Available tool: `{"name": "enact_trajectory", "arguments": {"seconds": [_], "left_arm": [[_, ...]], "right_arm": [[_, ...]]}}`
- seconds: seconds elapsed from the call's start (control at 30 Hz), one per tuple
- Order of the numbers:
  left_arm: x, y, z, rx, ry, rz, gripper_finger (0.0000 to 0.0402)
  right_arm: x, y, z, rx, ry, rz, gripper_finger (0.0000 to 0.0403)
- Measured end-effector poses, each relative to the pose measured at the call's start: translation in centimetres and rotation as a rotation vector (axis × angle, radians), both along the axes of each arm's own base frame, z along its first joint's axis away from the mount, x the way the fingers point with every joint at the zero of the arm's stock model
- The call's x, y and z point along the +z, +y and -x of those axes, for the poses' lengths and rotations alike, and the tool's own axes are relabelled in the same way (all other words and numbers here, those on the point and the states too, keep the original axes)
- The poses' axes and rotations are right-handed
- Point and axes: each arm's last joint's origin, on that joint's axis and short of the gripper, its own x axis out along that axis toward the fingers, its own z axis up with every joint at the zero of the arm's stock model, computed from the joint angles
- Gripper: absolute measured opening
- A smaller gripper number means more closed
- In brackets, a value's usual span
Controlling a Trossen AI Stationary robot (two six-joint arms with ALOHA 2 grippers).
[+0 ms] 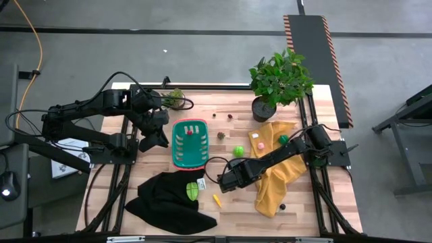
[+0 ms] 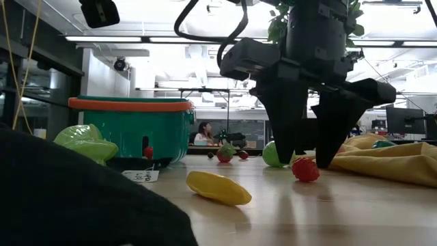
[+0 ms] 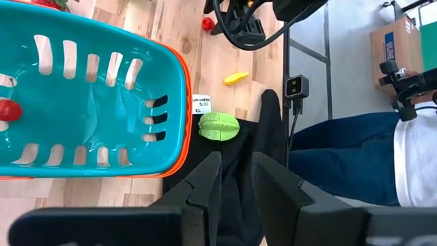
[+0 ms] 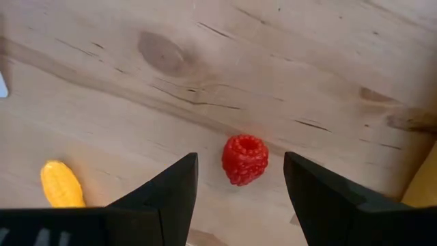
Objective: Pick and placing Produce into tupperware
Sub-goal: Put the red raspberry in the green basket
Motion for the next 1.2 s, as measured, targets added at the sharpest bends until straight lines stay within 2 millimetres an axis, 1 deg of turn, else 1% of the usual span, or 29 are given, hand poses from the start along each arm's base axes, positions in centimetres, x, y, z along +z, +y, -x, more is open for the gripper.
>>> {"name": "enact_trajectory", "arguments": {"seconds": [0.2, 0.47, 0.7, 0.93, 1.07, 1.2], "left_arm": [[0.0, 0.0, 0.0, -0.001, -0.001, -0.001, 0.0074], [0.0, 0.0, 0.0, -0.003, -0.001, -0.002, 0.0074], [-0.01, 0.0, 0.0, -0.003, -0.001, -0.002, 0.0074], [0.0, 0.0, 0.01, -0.003, -0.002, -0.003, 0.0074], [0.0, 0.0, 0.01, -0.003, -0.002, -0.003, 0.0074], [0.0, 0.0, 0.01, -0.003, -0.002, -0.003, 0.0074]], "right_arm": [[0.0, -0.02, 0.0, -0.002, 0.001, 0.0, 0.0208], [0.01, -0.59, -0.28, -0.016, -0.002, -0.009, 0.0208], [-0.62, -0.22, -0.18, -0.004, 0.022, -0.012, 0.0208], [-0.67, -0.22, -0.29, -0.008, 0.013, -0.01, 0.0208], [-0.67, -0.22, -0.28, -0.008, 0.013, -0.009, 0.0192], [-0.67, -0.22, -0.29, -0.007, 0.012, -0.009, 0.0159]]}}
